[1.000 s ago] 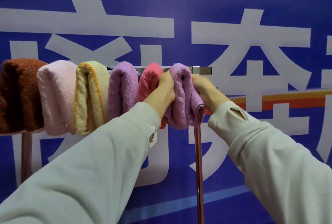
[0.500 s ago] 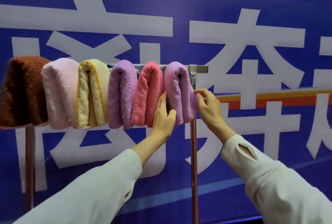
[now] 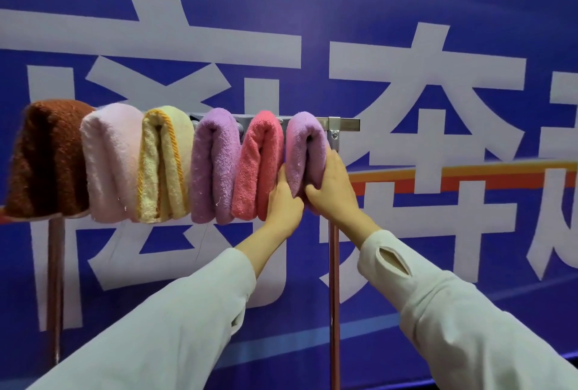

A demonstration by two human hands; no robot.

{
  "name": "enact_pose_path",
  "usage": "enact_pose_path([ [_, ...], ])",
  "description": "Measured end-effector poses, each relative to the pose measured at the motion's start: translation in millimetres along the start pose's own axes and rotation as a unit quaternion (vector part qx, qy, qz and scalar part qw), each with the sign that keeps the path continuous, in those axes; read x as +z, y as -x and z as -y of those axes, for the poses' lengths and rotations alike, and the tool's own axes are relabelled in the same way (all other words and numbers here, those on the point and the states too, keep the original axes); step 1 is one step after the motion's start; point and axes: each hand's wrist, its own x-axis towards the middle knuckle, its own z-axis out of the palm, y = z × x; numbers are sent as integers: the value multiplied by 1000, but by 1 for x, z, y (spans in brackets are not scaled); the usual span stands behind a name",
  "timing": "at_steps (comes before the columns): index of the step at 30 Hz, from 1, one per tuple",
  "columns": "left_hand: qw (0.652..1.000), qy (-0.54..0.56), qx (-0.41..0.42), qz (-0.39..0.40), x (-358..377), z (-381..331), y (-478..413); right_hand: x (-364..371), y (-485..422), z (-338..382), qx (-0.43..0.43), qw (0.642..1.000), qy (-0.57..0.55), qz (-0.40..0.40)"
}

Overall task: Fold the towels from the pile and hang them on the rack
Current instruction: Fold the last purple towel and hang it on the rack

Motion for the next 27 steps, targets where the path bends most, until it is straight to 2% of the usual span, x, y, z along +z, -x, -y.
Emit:
enact_pose_path([
  [5,1000,-23,7,3,-2,2,2,-2,5,11,80,994,-72,17],
  [9,999,-18,1,32,-5,9,2,-1,8,21,45,994,-100,19],
  [13,995,72,-21,64,0,14,2,7,20,16,82,988,-118,58],
  [18,994,-4,5,107,-9,16,3,12,27,15,96,982,-124,101],
  [22,995,7,5,97,-9,11,-1,14,30,10,104,981,-105,129],
  [27,991,-1,-16,133,-7,13,2,15,32,7,118,974,-112,155],
])
